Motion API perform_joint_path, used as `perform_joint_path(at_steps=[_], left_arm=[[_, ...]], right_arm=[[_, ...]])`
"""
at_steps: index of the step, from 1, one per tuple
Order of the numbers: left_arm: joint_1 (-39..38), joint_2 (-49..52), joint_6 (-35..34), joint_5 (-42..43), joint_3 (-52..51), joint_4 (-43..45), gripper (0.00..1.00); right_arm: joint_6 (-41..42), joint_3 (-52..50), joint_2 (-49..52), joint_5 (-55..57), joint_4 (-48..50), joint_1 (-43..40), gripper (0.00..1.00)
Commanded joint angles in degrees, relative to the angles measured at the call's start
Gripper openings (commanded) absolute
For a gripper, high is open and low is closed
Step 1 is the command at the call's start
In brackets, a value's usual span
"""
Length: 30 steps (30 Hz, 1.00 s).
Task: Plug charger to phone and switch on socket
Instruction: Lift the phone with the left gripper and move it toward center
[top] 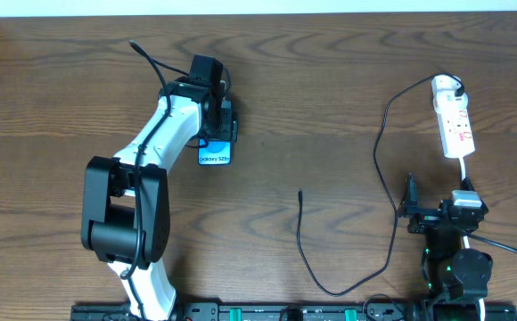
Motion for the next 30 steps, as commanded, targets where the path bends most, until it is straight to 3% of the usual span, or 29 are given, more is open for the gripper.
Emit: perform_joint_path(at_steps=[1, 11, 15, 24, 30], left_arm=[[0.20, -2.14, 0.09, 3.87, 0.15, -0.13, 0.08], [0.20, -2.14, -0.50, 32.26, 0.15, 3.10, 0.07], [0.20, -2.14, -5.46, 43.43, 0.15, 6.47, 0.07], [0.20, -2.14, -30.73, 62.14, 0.15, 19.89, 0.07], [0.20, -2.14, -54.82, 64.08, 0.15, 25.79, 0.07]], right_arm=[[-0.66, -0.07, -0.42, 0.04, -0.24, 0.50, 0.99], [-0.66, -0.07, -0.42, 0.04, -0.24, 0.50, 0.99], [-0.63, -0.07, -0.42, 0.04, -0.22, 0.50, 0.99], [-0.66, -0.07, -0.39, 0.04, -0.24, 0.50, 0.99], [-0.66, -0.07, -0.42, 0.04, -0.22, 0.50, 0.99]])
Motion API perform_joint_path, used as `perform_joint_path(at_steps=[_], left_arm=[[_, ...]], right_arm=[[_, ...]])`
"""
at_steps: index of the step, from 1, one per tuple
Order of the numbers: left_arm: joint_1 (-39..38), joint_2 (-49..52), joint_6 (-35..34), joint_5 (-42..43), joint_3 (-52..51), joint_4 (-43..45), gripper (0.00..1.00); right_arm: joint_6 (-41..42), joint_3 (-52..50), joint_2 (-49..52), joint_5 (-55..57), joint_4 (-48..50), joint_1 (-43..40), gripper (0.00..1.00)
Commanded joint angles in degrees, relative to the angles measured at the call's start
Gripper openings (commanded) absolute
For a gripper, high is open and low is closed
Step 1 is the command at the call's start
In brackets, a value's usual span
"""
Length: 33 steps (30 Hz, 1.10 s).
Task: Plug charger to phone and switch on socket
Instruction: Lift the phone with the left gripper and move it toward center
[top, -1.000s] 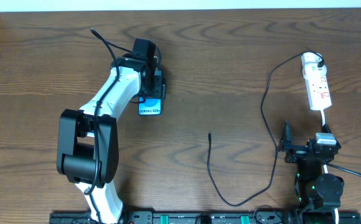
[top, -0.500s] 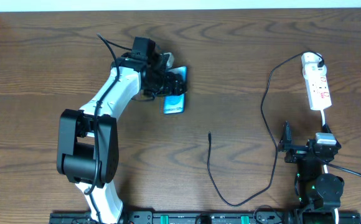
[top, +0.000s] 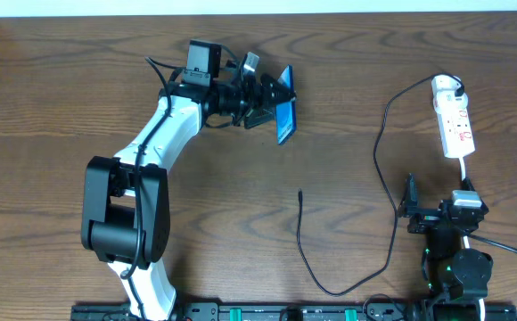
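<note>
My left gripper (top: 274, 100) is shut on the phone (top: 284, 118), which hangs lifted and tilted on its edge, blue screen facing right, above the table's upper middle. The black charger cable (top: 381, 143) runs from the white socket strip (top: 453, 119) at the far right, loops down near the front edge, and ends in a free plug tip (top: 300, 193) lying on the table below the phone. My right gripper (top: 411, 207) rests at the lower right near the cable; its fingers look close together, holding nothing.
The wooden table (top: 62, 89) carries only these items. A black rail (top: 258, 312) runs along the front edge by the arm bases. A white cable leads from the socket strip down to the right arm's base.
The left gripper was down over the phone lying flat on the table at left of centre. Now it holds the phone raised, turned on edge and shifted to the right. The right arm has not moved.
</note>
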Motion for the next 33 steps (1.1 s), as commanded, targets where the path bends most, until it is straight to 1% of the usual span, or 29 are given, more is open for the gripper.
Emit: perform_joint_path(at_steps=[1, 4, 7, 11, 15, 20, 24, 27, 33], left_arm=[[0.15, -2.14, -23.41, 5.42, 0.39, 1.16, 0.08], [0.15, -2.14, -33.16, 5.40, 0.39, 1.27, 0.08], [0.15, -2.14, -39.10, 5.42, 0.39, 1.81, 0.07], [0.15, -2.14, -45.09, 5.44, 0.39, 3.78, 0.08], [0.15, -2.14, -49.70, 5.53, 0.39, 8.85, 0.07], [0.31, -2.14, -58.18, 7.15, 0.39, 19.32, 0.07], [0.37, -2.14, -64.28, 7.13, 0.39, 25.18, 0.08], [0.63, -2.14, -66.03, 7.10, 0.39, 27.56, 0.07], [1.20, -2.14, -67.17, 7.15, 0.39, 27.93, 0.08]], right_arm=[[-0.63, -0.07, -0.42, 0.04, -0.24, 0.50, 0.99], [-0.66, -0.07, -0.42, 0.04, -0.24, 0.50, 0.99], [-0.63, -0.07, -0.39, 0.04, -0.24, 0.50, 0.99], [-0.63, -0.07, -0.42, 0.04, -0.24, 0.50, 0.99], [-0.66, -0.07, -0.42, 0.04, -0.22, 0.50, 0.99], [-0.66, -0.07, -0.42, 0.04, -0.22, 0.50, 0.99], [-0.66, -0.07, -0.39, 0.04, -0.24, 0.50, 0.99], [-0.66, -0.07, -0.42, 0.04, -0.24, 0.50, 0.99], [-0.66, -0.07, -0.42, 0.04, -0.24, 0.50, 0.99]])
